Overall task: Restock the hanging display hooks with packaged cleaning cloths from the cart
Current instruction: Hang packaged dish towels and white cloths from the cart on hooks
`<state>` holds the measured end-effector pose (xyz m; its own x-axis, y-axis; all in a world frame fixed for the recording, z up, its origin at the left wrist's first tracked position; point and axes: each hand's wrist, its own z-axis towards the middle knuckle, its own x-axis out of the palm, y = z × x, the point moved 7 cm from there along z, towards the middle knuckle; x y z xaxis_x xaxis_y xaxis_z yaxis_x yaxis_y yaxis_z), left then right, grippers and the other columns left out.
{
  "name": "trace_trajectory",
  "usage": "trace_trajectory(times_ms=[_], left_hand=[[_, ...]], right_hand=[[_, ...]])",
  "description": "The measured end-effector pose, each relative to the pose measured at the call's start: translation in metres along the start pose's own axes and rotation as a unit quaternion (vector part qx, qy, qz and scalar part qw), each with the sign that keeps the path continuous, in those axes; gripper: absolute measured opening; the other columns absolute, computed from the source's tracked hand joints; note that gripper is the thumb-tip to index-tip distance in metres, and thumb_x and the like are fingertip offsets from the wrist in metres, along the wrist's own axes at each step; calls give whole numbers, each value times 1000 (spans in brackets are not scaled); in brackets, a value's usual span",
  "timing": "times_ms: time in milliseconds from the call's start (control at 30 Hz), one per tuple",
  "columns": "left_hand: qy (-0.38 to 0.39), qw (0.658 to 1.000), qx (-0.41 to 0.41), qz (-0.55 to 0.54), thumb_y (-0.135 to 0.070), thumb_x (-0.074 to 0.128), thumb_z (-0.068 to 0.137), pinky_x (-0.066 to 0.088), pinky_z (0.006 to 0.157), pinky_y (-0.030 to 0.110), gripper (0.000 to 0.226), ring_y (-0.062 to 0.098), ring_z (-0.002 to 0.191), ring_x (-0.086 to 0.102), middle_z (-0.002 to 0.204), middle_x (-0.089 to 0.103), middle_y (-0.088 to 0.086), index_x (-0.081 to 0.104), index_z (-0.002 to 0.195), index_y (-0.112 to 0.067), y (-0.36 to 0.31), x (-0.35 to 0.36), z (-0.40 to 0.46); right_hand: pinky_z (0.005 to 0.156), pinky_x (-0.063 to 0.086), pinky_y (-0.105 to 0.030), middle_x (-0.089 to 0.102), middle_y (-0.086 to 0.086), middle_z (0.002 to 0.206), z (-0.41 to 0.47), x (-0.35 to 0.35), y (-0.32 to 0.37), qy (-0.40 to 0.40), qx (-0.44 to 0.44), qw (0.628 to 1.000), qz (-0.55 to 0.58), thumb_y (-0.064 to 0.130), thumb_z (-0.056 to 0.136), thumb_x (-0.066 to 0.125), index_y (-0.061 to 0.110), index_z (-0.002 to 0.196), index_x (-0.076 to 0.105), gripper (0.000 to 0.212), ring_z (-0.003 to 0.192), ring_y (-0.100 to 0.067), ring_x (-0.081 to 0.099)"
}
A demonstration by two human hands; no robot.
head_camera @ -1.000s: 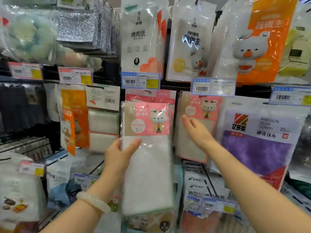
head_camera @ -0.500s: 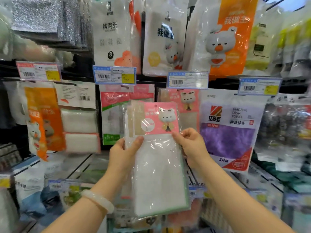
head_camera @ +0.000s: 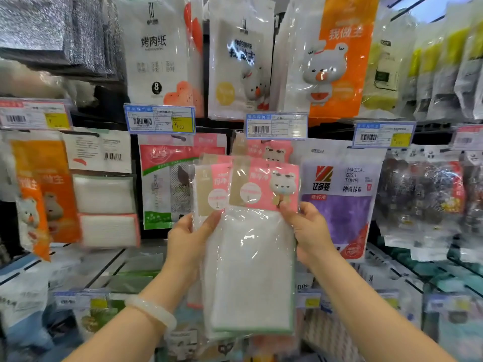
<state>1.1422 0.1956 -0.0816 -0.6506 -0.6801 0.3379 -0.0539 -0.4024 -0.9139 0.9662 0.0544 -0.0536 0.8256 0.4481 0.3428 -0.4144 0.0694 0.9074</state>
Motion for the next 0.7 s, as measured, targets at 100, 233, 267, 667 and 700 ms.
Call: trace_trajectory(times_ms=[100,233,267,667,700], left_hand=[[13,1000,4,2,-34,82,58,57,58,27,41,17,72,73,81,77,3,68,90,-13,-4,-1,1],[19,997,39,59,-44,82,48,58,72,36,50,20,76,73,81,77,1,70,88,-16,-12,2,2],[20,997,42,57,-45,82,48,57,73,37,50,20,76,73,81,77,1,70,87,-16,-13,3,2],[-12,997,50,55,-24,81,68,59,75,41,25,24,81,73,83,76,3,69,88,-16,-16,-3,5],[-17,997,49,52,-22,80,69,58,78,44,22,26,83,72,85,76,5,69,88,-16,-16,-5,5]], right_hand=[[68,53,-35,66,-6,76,1,-2,18,-5,-55,998,-8,12,84,66,10,86,50,16,66,-16,62],[78,46,-43,59,-12,82,1,7,42,4,-112,993,-30,10,85,65,15,84,49,17,79,-23,55],[79,46,-44,59,-11,82,1,9,46,2,-119,993,-25,10,85,65,15,84,49,17,81,-24,55],[65,56,-35,67,-4,74,19,11,53,-24,-88,996,-11,13,79,73,15,78,54,19,63,-15,64],[64,56,-34,67,-3,74,21,9,51,-25,-86,996,-18,15,78,74,16,77,54,20,61,-13,64]])
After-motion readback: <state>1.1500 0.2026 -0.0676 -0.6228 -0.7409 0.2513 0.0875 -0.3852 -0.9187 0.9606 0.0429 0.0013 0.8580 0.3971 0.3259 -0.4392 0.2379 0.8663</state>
